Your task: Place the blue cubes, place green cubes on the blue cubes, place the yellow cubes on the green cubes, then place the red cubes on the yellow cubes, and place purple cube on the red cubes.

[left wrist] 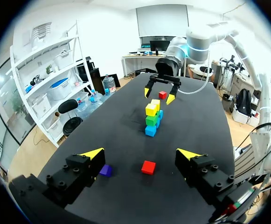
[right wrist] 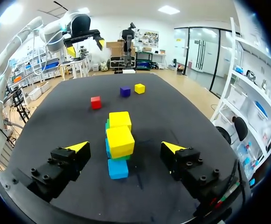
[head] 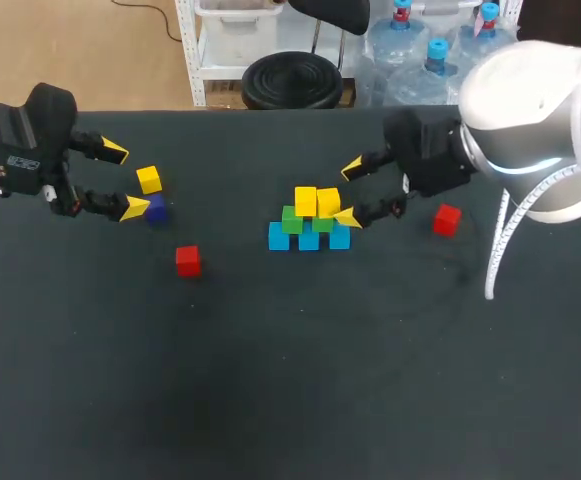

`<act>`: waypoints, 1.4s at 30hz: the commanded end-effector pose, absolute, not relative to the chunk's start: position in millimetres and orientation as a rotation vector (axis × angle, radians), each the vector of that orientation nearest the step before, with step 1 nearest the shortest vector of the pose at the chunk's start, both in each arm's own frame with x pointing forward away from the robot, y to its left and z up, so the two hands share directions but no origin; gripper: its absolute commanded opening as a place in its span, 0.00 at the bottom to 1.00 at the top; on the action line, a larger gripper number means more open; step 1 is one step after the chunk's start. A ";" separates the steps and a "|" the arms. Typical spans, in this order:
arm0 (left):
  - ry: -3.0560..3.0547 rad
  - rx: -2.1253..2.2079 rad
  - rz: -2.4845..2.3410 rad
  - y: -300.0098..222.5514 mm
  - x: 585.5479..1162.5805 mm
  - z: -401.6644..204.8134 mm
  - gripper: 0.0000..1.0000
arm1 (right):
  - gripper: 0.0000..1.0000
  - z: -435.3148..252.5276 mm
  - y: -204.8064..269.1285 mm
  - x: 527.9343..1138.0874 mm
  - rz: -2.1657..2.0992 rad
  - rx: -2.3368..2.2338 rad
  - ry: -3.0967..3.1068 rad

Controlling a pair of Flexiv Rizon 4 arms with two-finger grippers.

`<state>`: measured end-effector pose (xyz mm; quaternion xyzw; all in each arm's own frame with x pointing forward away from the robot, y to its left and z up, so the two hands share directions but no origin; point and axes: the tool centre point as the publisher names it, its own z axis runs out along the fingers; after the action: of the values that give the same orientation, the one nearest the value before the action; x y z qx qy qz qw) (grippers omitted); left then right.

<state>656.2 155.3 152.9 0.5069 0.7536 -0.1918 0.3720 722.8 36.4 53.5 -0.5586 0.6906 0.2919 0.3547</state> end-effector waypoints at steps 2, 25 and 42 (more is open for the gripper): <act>1.921 1.297 -0.494 156.5 655.3 151.2 1.00 | 0.24 55.1 23.1 715.7 0.743 -1.426 1.791; 1.921 1.297 -0.494 156.5 655.3 151.2 1.00 | 0.00 47.7 22.5 714.0 0.766 -1.432 1.746; 1.921 1.297 -0.494 156.5 655.3 151.2 1.00 | 0.00 45.8 34.1 711.2 0.798 -1.455 1.740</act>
<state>656.2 155.3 152.8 0.5069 0.7536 -0.1918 0.3720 710.1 33.0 46.1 -0.5643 0.6755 0.3089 0.3603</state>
